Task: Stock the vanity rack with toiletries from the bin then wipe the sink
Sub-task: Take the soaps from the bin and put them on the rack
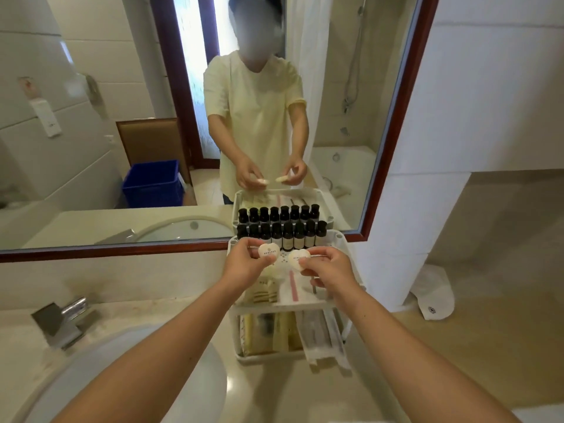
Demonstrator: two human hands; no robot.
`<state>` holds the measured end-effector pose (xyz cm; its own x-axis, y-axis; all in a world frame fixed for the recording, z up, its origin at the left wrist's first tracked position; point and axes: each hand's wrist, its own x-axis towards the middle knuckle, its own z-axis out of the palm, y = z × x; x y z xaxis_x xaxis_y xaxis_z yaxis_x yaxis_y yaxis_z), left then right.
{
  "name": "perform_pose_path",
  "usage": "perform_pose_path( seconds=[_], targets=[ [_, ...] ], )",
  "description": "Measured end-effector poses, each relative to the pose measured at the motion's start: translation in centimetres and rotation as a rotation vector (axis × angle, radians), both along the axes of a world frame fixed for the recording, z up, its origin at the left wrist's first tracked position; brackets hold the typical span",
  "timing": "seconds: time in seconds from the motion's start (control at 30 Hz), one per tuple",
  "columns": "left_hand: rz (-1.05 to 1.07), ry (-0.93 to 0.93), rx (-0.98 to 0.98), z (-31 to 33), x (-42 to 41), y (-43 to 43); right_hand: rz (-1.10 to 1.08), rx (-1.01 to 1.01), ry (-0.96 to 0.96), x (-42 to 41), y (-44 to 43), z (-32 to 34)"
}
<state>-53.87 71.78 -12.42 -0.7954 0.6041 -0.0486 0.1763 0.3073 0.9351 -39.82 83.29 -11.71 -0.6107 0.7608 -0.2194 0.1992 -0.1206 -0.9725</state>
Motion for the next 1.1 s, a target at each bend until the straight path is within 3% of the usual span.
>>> perform_pose_path(
  seconds=[0.53, 0.73, 0.83, 1.1],
  targets=[
    [0.154, 0.195, -0.316, -5.5, -4.1, 5.0, 0.008, 0.027, -0.233, -8.5, 5.1, -5.0],
    [0.176, 0.271, -0.425, -5.6, -3.9, 5.4, 0.003, 0.176, -0.321, -9.1, 5.2, -5.8],
    [0.173, 0.303, -0.444, -5.6, -4.2, 5.4, 0.0, 0.286, -0.381, -9.5, 5.0, -5.8],
    [0.146, 0.305, -0.413, -5.5, -4.3, 4.8, -0.029, 0.323, -0.349, -9.1, 5.0, -5.6]
  ],
)
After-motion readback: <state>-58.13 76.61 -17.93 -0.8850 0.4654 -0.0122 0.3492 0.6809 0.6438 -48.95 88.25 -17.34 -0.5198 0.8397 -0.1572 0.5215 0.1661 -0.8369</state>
